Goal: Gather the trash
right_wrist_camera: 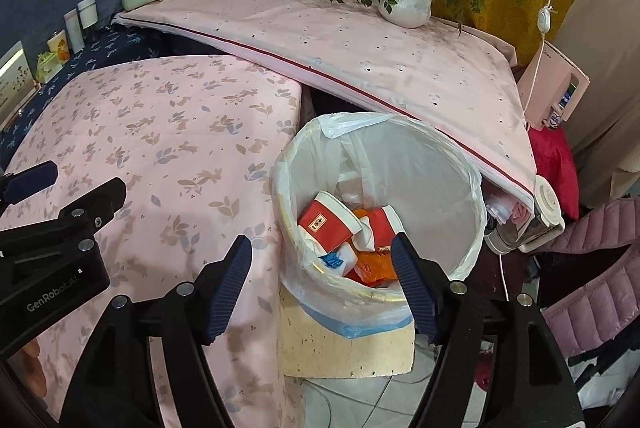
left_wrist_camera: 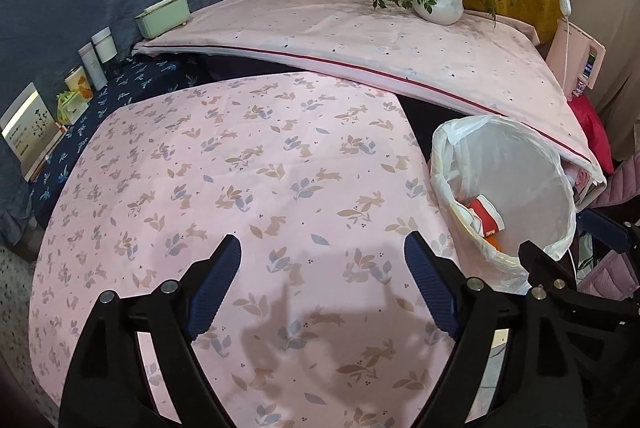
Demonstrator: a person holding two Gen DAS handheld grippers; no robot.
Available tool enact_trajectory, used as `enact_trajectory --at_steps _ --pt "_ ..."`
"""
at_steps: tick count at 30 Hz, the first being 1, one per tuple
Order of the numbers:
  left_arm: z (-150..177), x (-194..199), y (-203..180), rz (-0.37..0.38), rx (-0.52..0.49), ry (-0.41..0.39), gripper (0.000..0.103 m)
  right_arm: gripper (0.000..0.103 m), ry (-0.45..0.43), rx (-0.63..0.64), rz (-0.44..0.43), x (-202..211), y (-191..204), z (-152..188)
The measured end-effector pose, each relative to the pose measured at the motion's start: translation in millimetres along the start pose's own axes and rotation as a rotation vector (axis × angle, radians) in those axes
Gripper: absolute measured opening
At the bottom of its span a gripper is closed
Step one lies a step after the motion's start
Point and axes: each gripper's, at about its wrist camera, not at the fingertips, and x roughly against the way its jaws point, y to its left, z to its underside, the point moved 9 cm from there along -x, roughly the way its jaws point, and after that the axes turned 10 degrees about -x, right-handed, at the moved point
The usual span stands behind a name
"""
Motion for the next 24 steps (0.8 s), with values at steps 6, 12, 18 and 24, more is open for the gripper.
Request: enact_trajectory --at_steps 6,12,18,24 --pt "8 3 6 -0.007 0.013 0.008 0.087 0.084 0.002 0.014 0.002 4 2 7" --pt "17 2 3 -0.014 -0.017 0.02 0.089 0.088 0.008 -0.007 0.001 6 -1 13" --pt "20 2 0 -0.017 -0.025 0.026 0.09 0.089 0.006 -0.021 0.008 6 -7 13" --pt "21 3 -1 -0.014 -0.019 0.028 0.09 0.089 0.002 -0.026 0.006 10 -11 13"
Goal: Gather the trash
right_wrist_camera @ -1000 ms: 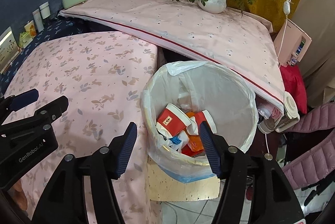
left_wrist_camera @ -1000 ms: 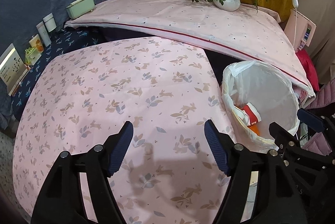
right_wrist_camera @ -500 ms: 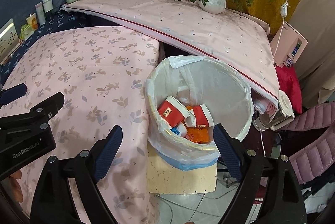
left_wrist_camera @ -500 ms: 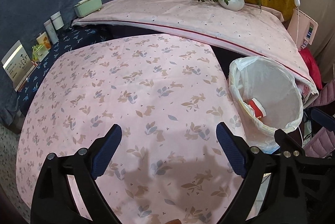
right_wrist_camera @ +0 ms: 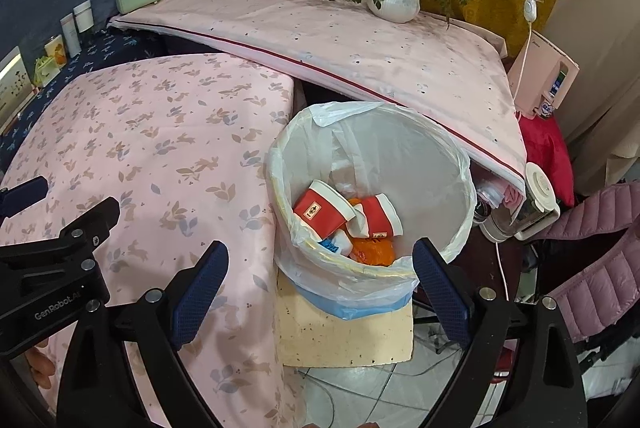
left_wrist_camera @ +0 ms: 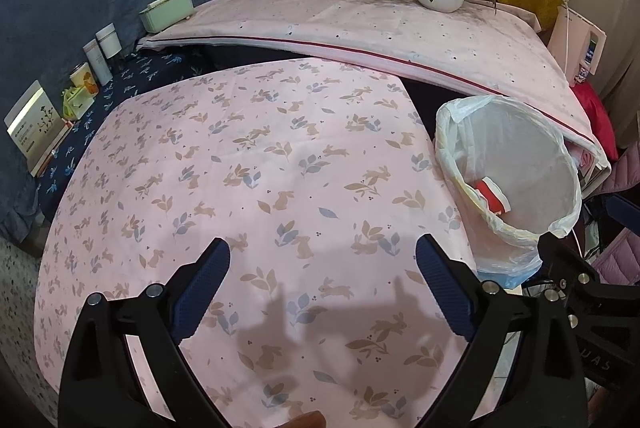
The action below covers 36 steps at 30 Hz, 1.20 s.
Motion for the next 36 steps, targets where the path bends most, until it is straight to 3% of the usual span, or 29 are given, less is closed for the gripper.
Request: enact_trajectory --at_steps 36 --pt "3.8 6.8 -9.6 -0.005 0.008 0.005 0.09 0.089 -0.005 -0.011 0.002 5.2 -7.0 1.1"
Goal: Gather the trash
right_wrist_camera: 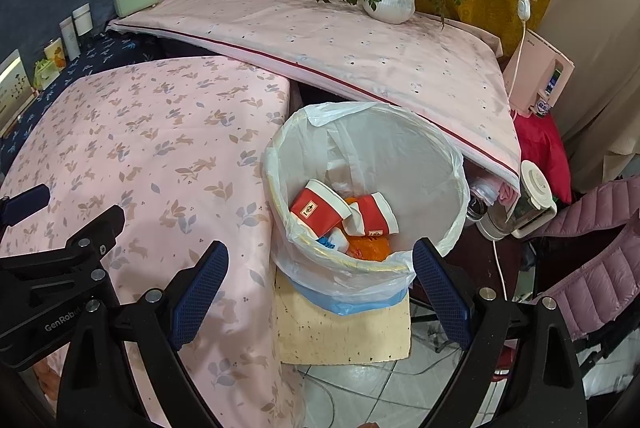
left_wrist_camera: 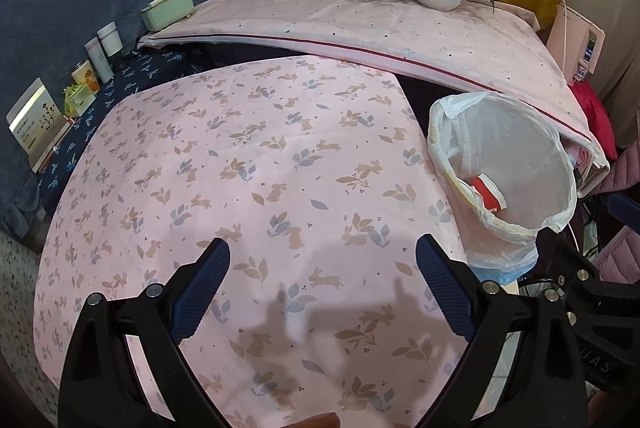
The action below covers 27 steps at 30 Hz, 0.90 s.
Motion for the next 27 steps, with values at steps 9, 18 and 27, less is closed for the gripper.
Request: enact_trajectory --at_steps 9,18,27 --pt "0.1 0.7 -1.2 0.003 0.002 0.0 0.09 0.089 -0.001 0.001 0.004 0.9 -1.3 0.0" --pt "1.9 0.3 -1.3 0.005 0.011 0.008 0.09 0.089 -0.001 -0.006 0.01 0.8 -7.4 0.2" --pt "2.6 -0.1 -2.3 0.003 0.012 0.01 0.09 0.089 0.0 -0.006 0.01 0.7 -7.1 0.4"
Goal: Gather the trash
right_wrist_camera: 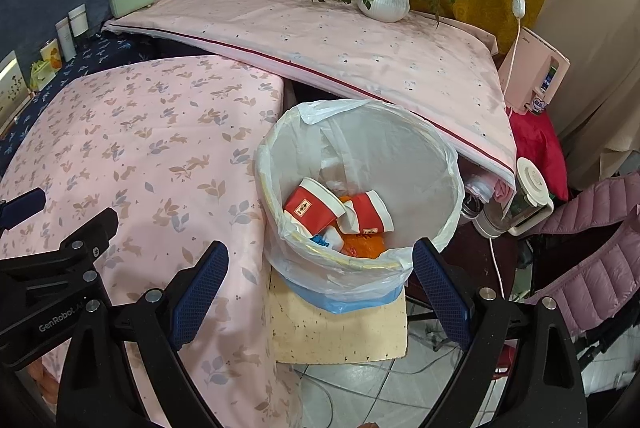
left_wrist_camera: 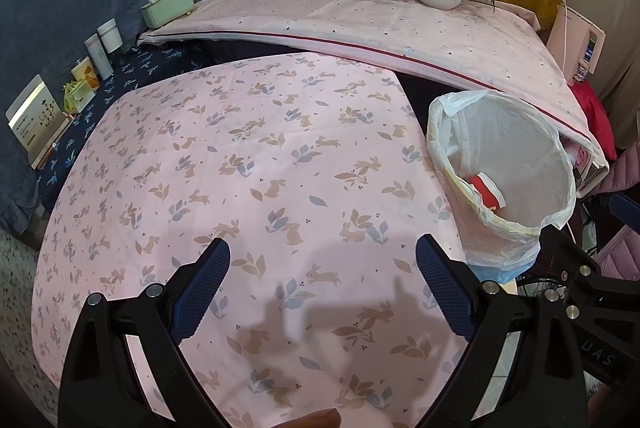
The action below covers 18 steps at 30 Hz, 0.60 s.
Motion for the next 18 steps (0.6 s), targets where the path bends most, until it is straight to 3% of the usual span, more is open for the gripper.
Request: enact_trajectory --at_steps 18 --pt "2.7 -0.6 -3.7 0.011 0.006 0.004 0.09 0.089 0.0 0.003 0.005 -1.4 -1.3 1.4"
